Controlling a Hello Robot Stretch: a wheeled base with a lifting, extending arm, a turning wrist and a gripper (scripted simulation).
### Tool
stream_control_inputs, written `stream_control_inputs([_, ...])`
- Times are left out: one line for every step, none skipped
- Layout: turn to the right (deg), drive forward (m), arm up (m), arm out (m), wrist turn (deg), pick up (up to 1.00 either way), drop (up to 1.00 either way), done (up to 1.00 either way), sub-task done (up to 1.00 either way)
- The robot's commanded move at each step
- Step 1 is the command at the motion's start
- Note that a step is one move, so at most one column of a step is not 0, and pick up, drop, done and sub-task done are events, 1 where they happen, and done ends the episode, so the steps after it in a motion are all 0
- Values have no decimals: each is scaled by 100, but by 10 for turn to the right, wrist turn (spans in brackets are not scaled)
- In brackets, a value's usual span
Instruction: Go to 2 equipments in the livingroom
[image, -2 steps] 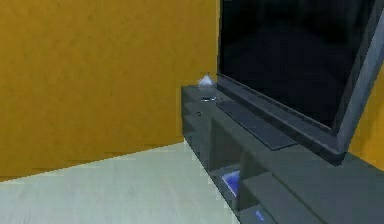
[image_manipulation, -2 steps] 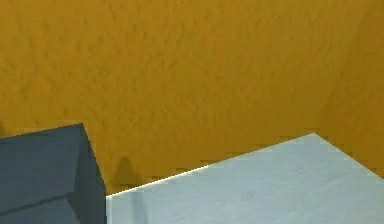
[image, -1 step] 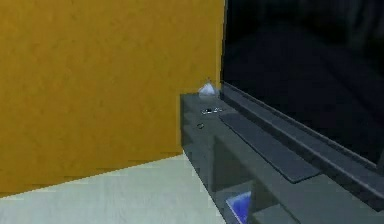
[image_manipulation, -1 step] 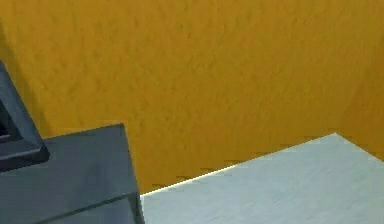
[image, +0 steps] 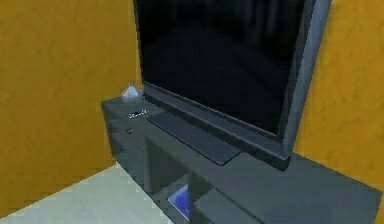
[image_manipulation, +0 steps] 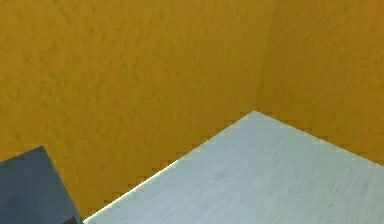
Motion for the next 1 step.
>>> stream_control_inputs([0, 0, 0, 0, 0, 0, 0, 0, 100])
